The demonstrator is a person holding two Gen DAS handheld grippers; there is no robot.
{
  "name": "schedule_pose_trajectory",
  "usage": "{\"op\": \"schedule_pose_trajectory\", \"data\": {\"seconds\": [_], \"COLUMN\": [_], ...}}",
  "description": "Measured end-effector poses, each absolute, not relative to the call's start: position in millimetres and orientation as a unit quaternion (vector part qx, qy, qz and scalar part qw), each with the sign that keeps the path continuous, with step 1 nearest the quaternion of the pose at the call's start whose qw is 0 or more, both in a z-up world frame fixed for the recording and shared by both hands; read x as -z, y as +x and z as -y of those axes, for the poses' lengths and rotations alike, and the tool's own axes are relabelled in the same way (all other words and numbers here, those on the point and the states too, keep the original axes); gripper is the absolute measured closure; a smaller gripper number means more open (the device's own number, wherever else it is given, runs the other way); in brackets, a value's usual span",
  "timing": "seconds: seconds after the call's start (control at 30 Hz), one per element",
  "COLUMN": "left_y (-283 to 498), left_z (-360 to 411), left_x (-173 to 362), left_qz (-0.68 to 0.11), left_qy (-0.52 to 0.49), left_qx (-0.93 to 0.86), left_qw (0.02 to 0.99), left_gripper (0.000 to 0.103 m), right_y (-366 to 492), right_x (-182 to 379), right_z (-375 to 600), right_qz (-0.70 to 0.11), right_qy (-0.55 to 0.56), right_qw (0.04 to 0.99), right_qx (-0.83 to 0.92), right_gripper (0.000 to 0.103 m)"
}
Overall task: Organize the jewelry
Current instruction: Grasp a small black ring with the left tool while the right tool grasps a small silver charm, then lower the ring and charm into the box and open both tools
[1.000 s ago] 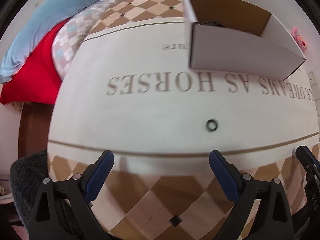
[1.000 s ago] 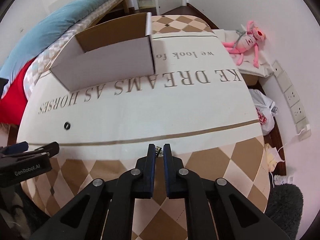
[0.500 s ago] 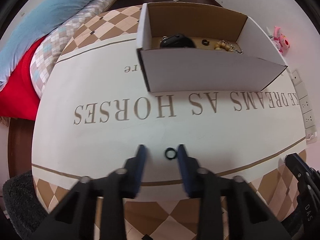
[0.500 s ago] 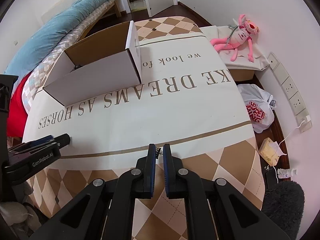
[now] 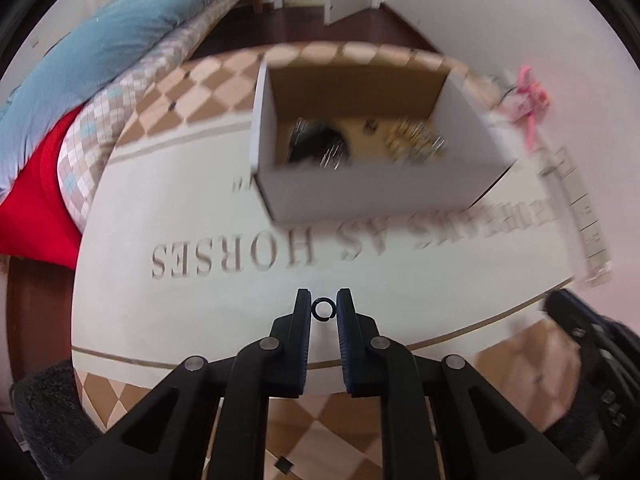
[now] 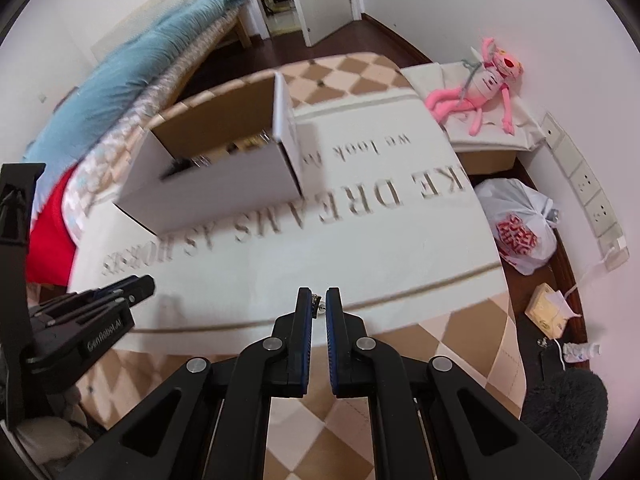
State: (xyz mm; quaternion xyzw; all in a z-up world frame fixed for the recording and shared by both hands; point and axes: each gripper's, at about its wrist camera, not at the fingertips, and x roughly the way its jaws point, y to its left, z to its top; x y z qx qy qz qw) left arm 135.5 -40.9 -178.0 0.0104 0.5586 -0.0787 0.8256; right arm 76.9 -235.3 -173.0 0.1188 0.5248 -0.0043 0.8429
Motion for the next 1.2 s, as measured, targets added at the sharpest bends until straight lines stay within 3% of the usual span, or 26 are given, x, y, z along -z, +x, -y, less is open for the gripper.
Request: {"op": "schedule_pose_trajectory", "data": {"seconds": [0.2,0.63,0.73,0.77,0.8,0.87,1.0,1.1,1.17,1.2], "left_y": [188.9,288.5,294.0,294.7,293.8,292.6,286.2,275.6,267.8,263.0], "left_z": [39.2,28.5,23.1,21.4,17.7,12.7,2.8,-2.5,-6.3,-7.8], "left_x": [134.7,150.1,145.5,143.6,139.9,136.9,136.8,139.7,142.8,144.7], "left_qz": [-0.557,-0.604,-0.598,-0.595,-0.588,-0.584,-0.580,-0.573,-0.569,-0.566], "left_qy": [-0.057,-0.086,-0.086,-0.085,-0.086,-0.080,-0.067,-0.045,-0.034,-0.027], "left_qx": [0.136,0.133,0.126,0.124,0.117,0.106,0.082,0.054,0.040,0.031], "left_qw": [0.818,0.781,0.787,0.790,0.796,0.801,0.808,0.816,0.821,0.824], "left_gripper": [0.093,0.091,0.064,0.045,0.039,0.037,0.012,0.006,0.000,0.000], "right_y": [127.7,255.8,265.5,266.2,266.1,264.6,259.5,254.3,249.3,246.9], "right_x": [135.4,148.3,151.5,150.9,149.7,146.1,140.2,136.0,134.8,135.3], "right_z": [237.0,221.2,221.3,222.6,223.8,226.1,228.8,229.4,227.2,226.0], "right_qz": [-0.498,-0.556,-0.570,-0.570,-0.570,-0.566,-0.564,-0.559,-0.555,-0.556], "right_qy": [0.173,0.152,0.146,0.147,0.148,0.143,0.128,0.103,0.075,0.062], "right_qw": [0.848,0.812,0.803,0.803,0.804,0.808,0.813,0.821,0.827,0.828], "right_qx": [-0.049,-0.092,-0.087,-0.087,-0.086,-0.081,-0.071,-0.053,-0.039,-0.032], "right_gripper": [0.096,0.095,0.095,0.093,0.092,0.089,0.080,0.057,0.032,0.025]}}
